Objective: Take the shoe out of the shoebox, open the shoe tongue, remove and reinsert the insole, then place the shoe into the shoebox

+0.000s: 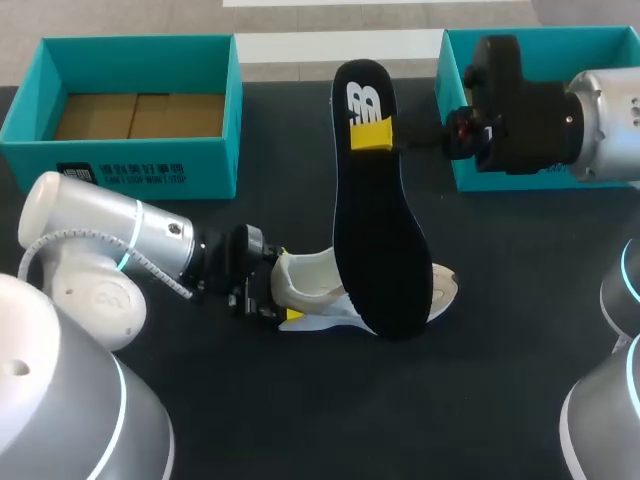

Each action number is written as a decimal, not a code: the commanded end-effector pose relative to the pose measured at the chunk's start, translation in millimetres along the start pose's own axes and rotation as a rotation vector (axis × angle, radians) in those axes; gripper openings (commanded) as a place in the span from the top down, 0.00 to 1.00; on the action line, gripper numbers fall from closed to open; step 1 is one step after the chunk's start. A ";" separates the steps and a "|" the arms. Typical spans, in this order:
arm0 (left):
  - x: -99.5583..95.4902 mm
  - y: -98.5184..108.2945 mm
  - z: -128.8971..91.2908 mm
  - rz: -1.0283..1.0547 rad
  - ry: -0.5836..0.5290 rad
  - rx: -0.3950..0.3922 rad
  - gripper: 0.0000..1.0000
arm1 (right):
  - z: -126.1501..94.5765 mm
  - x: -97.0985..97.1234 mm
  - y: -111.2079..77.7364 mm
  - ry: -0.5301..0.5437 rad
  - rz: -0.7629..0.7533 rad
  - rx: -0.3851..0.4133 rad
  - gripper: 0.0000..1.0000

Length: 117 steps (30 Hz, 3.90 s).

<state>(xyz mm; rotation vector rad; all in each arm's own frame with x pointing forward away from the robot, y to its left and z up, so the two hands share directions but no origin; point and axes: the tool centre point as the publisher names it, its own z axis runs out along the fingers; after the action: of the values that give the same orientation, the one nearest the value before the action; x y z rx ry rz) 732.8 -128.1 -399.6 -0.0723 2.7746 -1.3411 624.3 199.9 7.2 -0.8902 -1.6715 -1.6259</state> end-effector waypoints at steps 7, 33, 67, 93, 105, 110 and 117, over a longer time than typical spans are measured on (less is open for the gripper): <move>1.1 -10.1 -19.9 -0.024 0.041 -0.107 0.00 | 5.4 -1.1 2.0 -0.002 0.002 0.001 1.00; 1.4 -35.8 -46.8 0.044 0.062 -0.418 0.00 | 5.4 -1.1 2.0 -0.002 0.002 0.001 1.00; 0.6 -56.6 -59.7 0.014 0.070 -0.768 0.00 | 5.4 -1.1 2.0 -0.002 0.002 0.001 1.00; -18.1 -60.3 -32.6 -0.021 0.019 -0.811 0.00 | 5.4 -1.1 2.0 -0.002 0.002 0.001 1.00; -43.1 -80.0 0.9 -0.036 -0.002 -0.802 0.08 | 5.4 -1.1 2.0 -0.002 0.002 0.001 1.00; -43.1 -80.5 19.1 -0.044 0.014 -0.797 0.31 | 5.4 -1.1 2.0 -0.002 0.002 0.001 1.00; -40.4 -76.1 34.4 -0.055 0.034 -0.795 0.50 | 5.4 -1.1 2.0 -0.002 0.002 0.001 1.00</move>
<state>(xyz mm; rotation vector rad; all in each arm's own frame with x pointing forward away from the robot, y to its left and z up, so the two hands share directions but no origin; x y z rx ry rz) 773.7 -192.7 -351.5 -0.1574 3.1423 -0.1764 624.3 199.9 7.1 -0.8900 -1.6714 -1.6260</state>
